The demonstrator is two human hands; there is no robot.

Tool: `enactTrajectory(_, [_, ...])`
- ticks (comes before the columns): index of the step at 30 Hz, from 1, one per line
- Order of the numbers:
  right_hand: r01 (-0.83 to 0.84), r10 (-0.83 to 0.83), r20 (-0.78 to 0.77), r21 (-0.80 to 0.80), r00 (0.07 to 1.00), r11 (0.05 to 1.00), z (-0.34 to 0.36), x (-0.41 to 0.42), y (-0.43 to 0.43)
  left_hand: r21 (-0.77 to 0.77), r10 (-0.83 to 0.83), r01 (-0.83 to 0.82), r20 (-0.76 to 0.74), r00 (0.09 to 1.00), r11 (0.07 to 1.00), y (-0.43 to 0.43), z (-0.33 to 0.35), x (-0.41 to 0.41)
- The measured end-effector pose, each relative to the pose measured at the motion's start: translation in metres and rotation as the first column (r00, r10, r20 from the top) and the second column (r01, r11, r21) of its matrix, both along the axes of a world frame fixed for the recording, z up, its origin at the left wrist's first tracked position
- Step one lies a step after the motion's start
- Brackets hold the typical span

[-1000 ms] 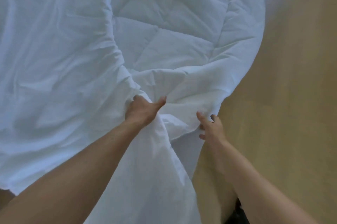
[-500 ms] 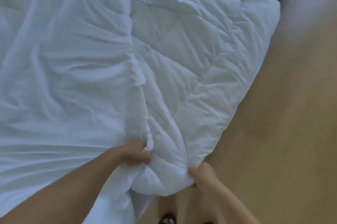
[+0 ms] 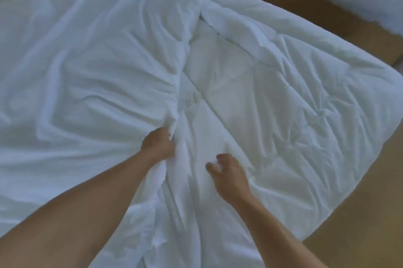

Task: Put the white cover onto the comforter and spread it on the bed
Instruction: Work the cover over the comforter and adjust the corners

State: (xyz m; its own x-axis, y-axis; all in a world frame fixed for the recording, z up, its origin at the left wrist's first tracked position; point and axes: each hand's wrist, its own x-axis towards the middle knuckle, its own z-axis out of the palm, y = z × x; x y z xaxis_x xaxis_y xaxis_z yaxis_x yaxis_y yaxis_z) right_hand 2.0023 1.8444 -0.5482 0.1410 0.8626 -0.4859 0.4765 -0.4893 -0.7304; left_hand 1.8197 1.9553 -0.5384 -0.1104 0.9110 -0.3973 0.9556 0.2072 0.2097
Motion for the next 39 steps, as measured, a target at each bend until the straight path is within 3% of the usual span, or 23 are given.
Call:
enactTrajectory(1, [0.022, -0.023, -0.079, -0.021, 0.997, 1.000, 0.002, -0.003, 0.018, -0.016, 0.058, -0.056, 0.154, 0.986, 0.998, 0.004, 0.005, -0.002])
enactTrajectory(3, [0.130, -0.166, -0.351, -0.124, 0.922, 0.984, 0.006, -0.009, 0.059, -0.156, 0.183, -0.121, 0.492, 0.851, 0.980, 0.006, 0.025, -0.003])
enactTrajectory(5, [0.179, -0.347, -0.619, -0.318, 0.705, 0.931, 0.011, -0.012, 0.100, -0.336, 0.273, -0.055, 0.646, 0.713, 0.940, 0.004, 0.045, -0.004])
enactTrajectory(6, [0.149, -0.402, -0.712, -0.392, 0.576, 0.908, 0.014, -0.013, 0.121, -0.402, 0.287, 0.004, 0.659, 0.695, 0.916, 0.004, 0.053, -0.005])
enactTrajectory(8, [0.026, -0.389, -0.828, -0.415, 0.404, 0.910, 0.018, -0.018, 0.159, -0.484, 0.278, 0.100, 0.645, 0.712, 0.869, 0.004, 0.062, -0.006])
enactTrajectory(10, [-0.043, -0.351, -0.894, -0.377, 0.280, 0.925, 0.025, -0.023, 0.194, -0.569, 0.308, 0.118, 0.594, 0.744, 0.814, 0.006, 0.064, -0.008])
enactTrajectory(13, [0.053, -0.386, -0.913, -0.383, 0.131, 0.922, 0.044, -0.014, 0.247, -0.651, 0.343, 0.067, 0.481, 0.807, 0.756, 0.013, 0.071, -0.013])
enactTrajectory(15, [0.130, -0.410, -0.909, -0.398, 0.076, 0.908, 0.053, 0.009, 0.272, -0.666, 0.343, 0.001, 0.385, 0.857, 0.746, 0.022, 0.074, -0.014])
enactTrajectory(17, [0.184, -0.397, -0.915, -0.379, 0.070, 0.907, 0.058, 0.031, 0.280, -0.602, 0.197, -0.042, 0.194, 0.961, 0.798, 0.037, 0.069, -0.012])
enactTrajectory(19, [0.189, -0.389, -0.890, -0.351, 0.239, 0.917, 0.058, 0.046, 0.263, -0.546, 0.016, -0.030, -0.029, 0.999, 0.837, 0.057, 0.067, 0.000])
enactTrajectory(20, [0.195, -0.389, -0.860, -0.341, 0.331, 0.920, 0.055, 0.052, 0.251, -0.501, 0.024, -0.034, -0.026, 0.999, 0.865, 0.071, 0.066, 0.009])
enactTrajectory(22, [0.170, -0.357, -0.826, -0.314, 0.435, 0.934, 0.050, 0.065, 0.236, -0.368, 0.236, -0.137, 0.240, 0.942, 0.920, 0.099, 0.075, 0.036])
enactTrajectory(23, [0.114, -0.341, -0.840, -0.324, 0.421, 0.939, 0.051, 0.071, 0.235, -0.323, 0.299, -0.175, 0.388, 0.872, 0.930, 0.114, 0.083, 0.056])
enactTrajectory(24, [0.034, -0.326, -0.870, -0.338, 0.369, 0.941, 0.052, 0.078, 0.238, -0.324, 0.279, -0.139, 0.442, 0.852, 0.936, 0.129, 0.091, 0.078])
enactTrajectory(27, [-0.094, -0.315, -0.930, -0.336, 0.187, 0.937, 0.051, 0.103, 0.278, -0.300, -0.030, 0.101, 0.233, 0.972, 0.949, 0.150, 0.082, 0.135])
enactTrajectory(29, [-0.092, -0.379, -0.917, -0.392, 0.127, 0.915, 0.046, 0.115, 0.314, -0.227, -0.149, 0.178, 0.137, 0.979, 0.958, 0.152, 0.077, 0.147])
enactTrajectory(30, [-0.077, -0.407, -0.908, -0.414, 0.098, 0.907, 0.045, 0.117, 0.333, -0.247, -0.145, 0.187, 0.179, 0.973, 0.951, 0.152, 0.077, 0.142])
enactTrajectory(34, [0.040, -0.458, -0.889, -0.459, -0.016, 0.888, 0.057, 0.117, 0.402, -0.486, 0.125, 0.124, 0.450, 0.884, 0.865, 0.150, 0.091, 0.101])
enactTrajectory(37, [0.116, -0.452, -0.880, -0.468, -0.144, 0.876, 0.064, 0.125, 0.426, -0.513, 0.150, 0.034, 0.313, 0.938, 0.858, 0.167, 0.089, 0.078])
enactTrajectory(39, [0.163, -0.361, -0.923, -0.380, -0.136, 0.910, 0.066, 0.146, 0.419, -0.483, 0.035, 0.028, 0.120, 0.992, 0.875, 0.186, 0.085, 0.080])
